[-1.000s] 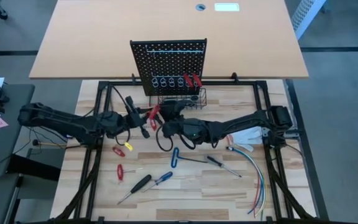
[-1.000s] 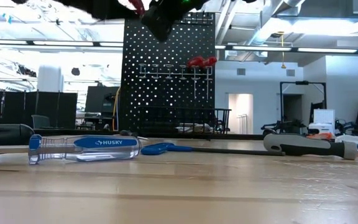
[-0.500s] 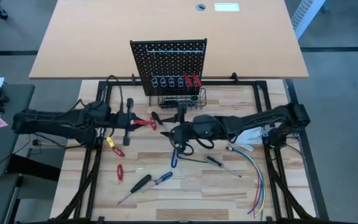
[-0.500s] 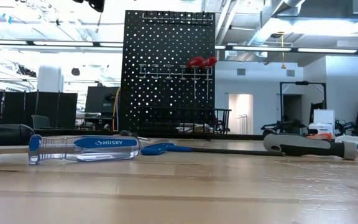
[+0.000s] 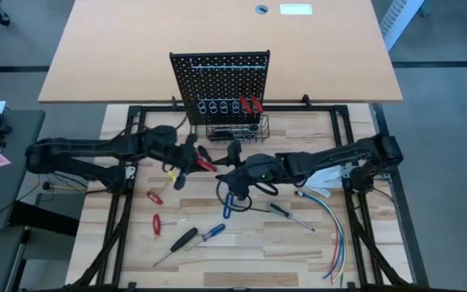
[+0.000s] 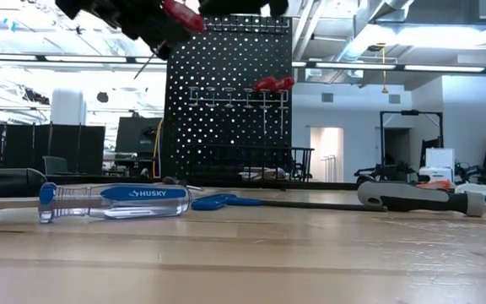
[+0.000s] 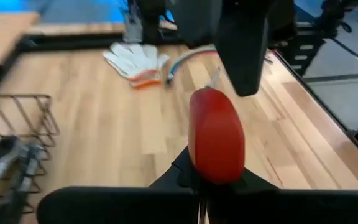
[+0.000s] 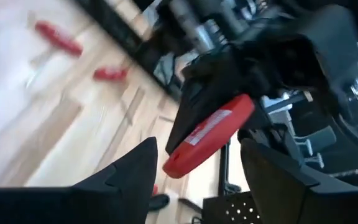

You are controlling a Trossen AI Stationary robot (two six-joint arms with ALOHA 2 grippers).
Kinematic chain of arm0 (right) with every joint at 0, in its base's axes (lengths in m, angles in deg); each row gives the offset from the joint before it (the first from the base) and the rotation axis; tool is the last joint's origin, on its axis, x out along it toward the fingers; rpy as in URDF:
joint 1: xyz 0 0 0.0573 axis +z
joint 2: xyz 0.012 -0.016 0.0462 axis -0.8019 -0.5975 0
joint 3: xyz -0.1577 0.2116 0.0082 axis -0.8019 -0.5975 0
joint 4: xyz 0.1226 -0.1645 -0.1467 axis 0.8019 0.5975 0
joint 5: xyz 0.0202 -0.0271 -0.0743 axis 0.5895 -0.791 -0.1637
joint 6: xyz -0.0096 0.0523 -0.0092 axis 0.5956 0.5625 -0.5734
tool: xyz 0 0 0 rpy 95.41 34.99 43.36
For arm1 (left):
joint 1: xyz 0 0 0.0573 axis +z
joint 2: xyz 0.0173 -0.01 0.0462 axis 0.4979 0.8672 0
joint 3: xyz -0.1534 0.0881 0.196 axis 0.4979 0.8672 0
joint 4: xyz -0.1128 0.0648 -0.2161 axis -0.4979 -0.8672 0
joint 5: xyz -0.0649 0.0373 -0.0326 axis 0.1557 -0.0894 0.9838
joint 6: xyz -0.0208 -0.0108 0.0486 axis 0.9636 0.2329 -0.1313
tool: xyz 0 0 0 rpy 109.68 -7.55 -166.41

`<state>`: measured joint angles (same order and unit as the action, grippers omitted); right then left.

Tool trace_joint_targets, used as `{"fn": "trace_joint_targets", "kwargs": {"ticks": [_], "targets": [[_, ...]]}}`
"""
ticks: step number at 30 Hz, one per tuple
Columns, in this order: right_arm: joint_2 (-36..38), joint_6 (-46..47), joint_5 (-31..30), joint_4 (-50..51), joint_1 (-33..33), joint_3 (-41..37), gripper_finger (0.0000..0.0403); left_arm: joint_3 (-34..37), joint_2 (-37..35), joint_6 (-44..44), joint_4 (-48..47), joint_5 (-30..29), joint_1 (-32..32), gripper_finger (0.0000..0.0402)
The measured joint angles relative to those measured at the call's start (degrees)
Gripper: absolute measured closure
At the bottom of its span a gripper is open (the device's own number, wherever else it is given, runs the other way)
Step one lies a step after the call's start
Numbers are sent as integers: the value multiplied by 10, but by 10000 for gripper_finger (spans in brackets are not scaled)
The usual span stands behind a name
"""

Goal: Hang tools onto peg board
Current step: Hang the red Allen wrench on the pegboard

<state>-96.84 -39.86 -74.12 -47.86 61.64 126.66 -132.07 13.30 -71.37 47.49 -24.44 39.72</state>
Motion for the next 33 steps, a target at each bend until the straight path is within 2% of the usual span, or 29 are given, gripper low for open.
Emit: {"fn": "trace_joint_targets", "kwargs": {"ticks": [2, 5, 10, 12, 15, 20, 23, 28, 33], "targets": [[-4, -8, -29, 22, -2, 0, 174, -6, 20, 5, -4, 24, 7, 401], [-5, 21, -82, 38, -1, -1, 182, -13, 40, 5, -3, 27, 14, 401], [-3, 94, -92, 70, -7, 0, 190, -16, 45, 5, 0, 27, 22, 401], [-4, 108, -69, 71, -13, 0, 192, -16, 43, 5, -2, 28, 23, 401], [-3, 126, 4, 64, -19, 0, 197, -16, 42, 5, 1, 27, 24, 401], [-4, 178, 91, 51, -16, 19, 207, -16, 42, 5, 3, 7, 24, 401], [-3, 189, 110, 48, -11, 31, 211, -16, 43, 6, 1, -4, 26, 401], [-3, 170, 103, 50, -7, 40, 212, -16, 42, 7, 0, 2, 26, 401], [-3, 160, 11, 71, -5, 40, 212, -16, 42, 7, 0, 2, 26, 401]]}}
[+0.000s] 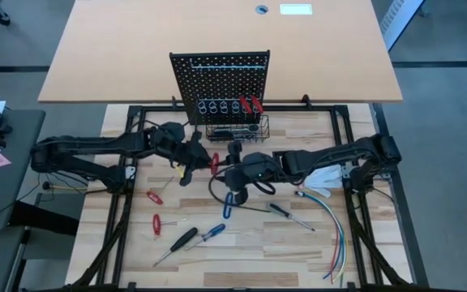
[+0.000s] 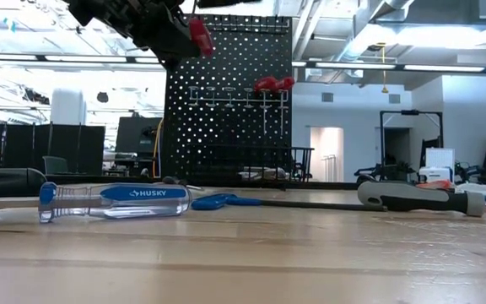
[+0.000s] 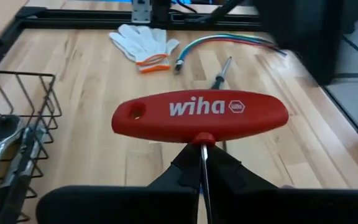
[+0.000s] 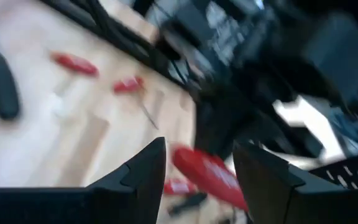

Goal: Hang tools onto peg board
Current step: Hang the red Allen wrench on the pegboard

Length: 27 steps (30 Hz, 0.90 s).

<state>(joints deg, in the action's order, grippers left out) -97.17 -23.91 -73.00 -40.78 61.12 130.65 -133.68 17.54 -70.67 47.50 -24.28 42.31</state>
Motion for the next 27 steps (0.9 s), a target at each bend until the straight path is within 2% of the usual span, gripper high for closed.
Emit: {"fn": "trace_joint_targets", "kwargs": {"ticks": [2, 5, 7, 11, 15, 21, 27], "targets": [[0, 9, -37, 17, 0, 0, 212, 0, 0, -1, 1, 0, 0, 401], [0, 85, -69, 23, -5, 0, 212, 0, 0, -14, 12, -21, 0, 401], [0, 160, -69, 24, -14, 5, 212, 0, 0, -25, 16, -83, -8, 401], [0, 313, -60, 42, -44, 21, 212, 0, 0, -69, 14, -265, -37, 401], [-1, 394, -51, 74, -78, 21, 212, 0, 0, -106, 19, -385, -77, 401], [-13, 406, 118, 79, -125, 19, 221, 0, 0, -144, 51, -483, -131, 401], [-29, 381, 146, 20, -138, 18, 236, 0, -1, -172, 72, -567, -166, 401]]}}
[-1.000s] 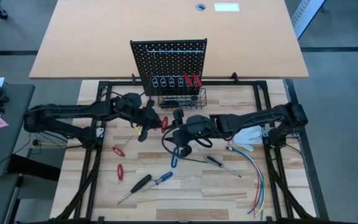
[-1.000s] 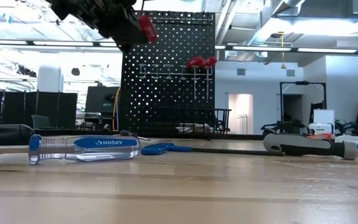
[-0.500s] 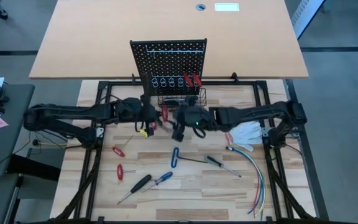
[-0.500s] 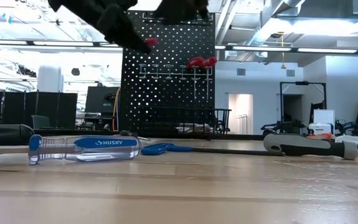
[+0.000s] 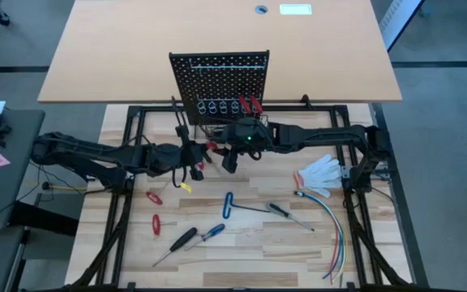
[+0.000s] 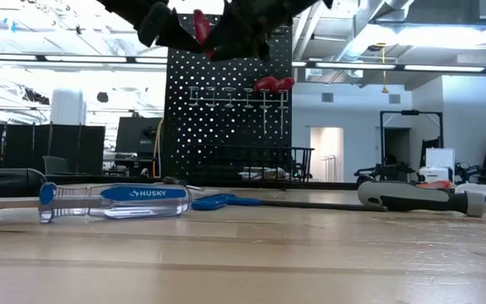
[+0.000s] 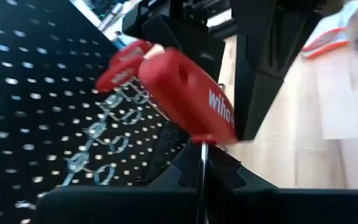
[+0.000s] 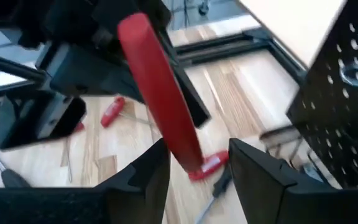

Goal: Hang tools onto peg board
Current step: Hang the red Allen wrench on the pegboard

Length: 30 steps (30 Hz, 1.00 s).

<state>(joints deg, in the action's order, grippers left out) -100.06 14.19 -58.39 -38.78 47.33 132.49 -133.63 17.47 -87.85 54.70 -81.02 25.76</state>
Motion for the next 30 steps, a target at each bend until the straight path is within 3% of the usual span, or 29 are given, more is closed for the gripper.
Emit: {"fn": "trace_joint_targets", "kwargs": {"ticks": [7, 16, 20, 30], "targets": [[-9, -65, 8, -48, 11, -1, 254, 0, 0, -11, 9, -17, -13, 401], [-4, -75, -28, -39, 18, -2, 348, -1, -1, -1, -13, -17, -12, 401], [5, -73, -33, -21, 22, -2, 364, -1, 0, 14, -20, -9, -6, 400], [19, -83, -42, -2, 39, -1, 357, 0, -54, 59, -80, 126, 36, 317]]}}
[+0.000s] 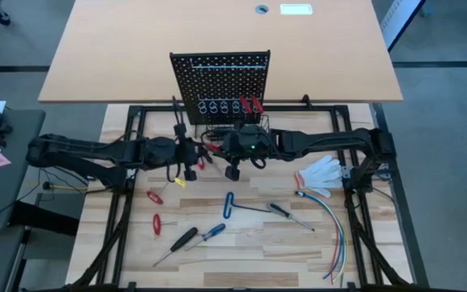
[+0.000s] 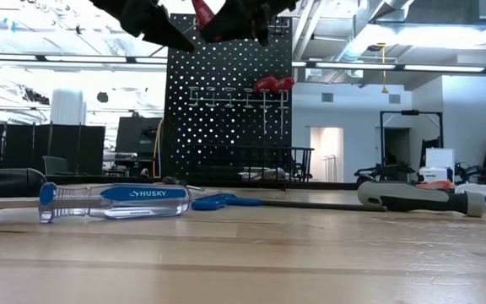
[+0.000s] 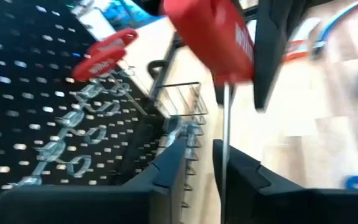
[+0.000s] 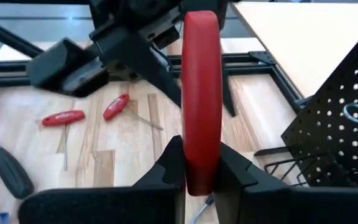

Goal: Hang tools onto peg board
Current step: Hang the red Allen wrench on the pegboard

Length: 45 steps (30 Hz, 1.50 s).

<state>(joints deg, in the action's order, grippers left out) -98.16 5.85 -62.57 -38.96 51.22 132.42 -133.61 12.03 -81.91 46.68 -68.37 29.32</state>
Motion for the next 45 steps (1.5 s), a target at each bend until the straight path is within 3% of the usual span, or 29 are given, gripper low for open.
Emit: {"fn": "trace_joint_targets", "kwargs": {"ticks": [4, 7, 17, 21, 31, 37, 41, 45], "targets": [[4, -18, -13, 5, 7, 1, 357, 0, -15, 12, -3, 103, 17, 301], [4, -32, -13, 7, 11, 0, 357, 0, -15, 21, 8, 146, 25, 300], [4, -32, -15, 60, 7, 0, 357, 0, -54, 16, -17, 152, 26, 299], [4, -32, -15, 68, 1, 0, 357, 0, -62, 15, -8, 204, 26, 299], [4, -48, -13, 64, 2, 0, 357, 0, -27, -14, -2, 247, 26, 299], [4, -49, -12, 64, 2, 0, 357, 0, -5, 29, 8, 247, 26, 297], [4, -49, -12, 66, 3, 0, 357, 0, 8, 27, 6, 249, 31, 274], [4, -48, -15, 66, 6, 0, 357, 0, 11, 35, 0, 236, 52, 223]]}}
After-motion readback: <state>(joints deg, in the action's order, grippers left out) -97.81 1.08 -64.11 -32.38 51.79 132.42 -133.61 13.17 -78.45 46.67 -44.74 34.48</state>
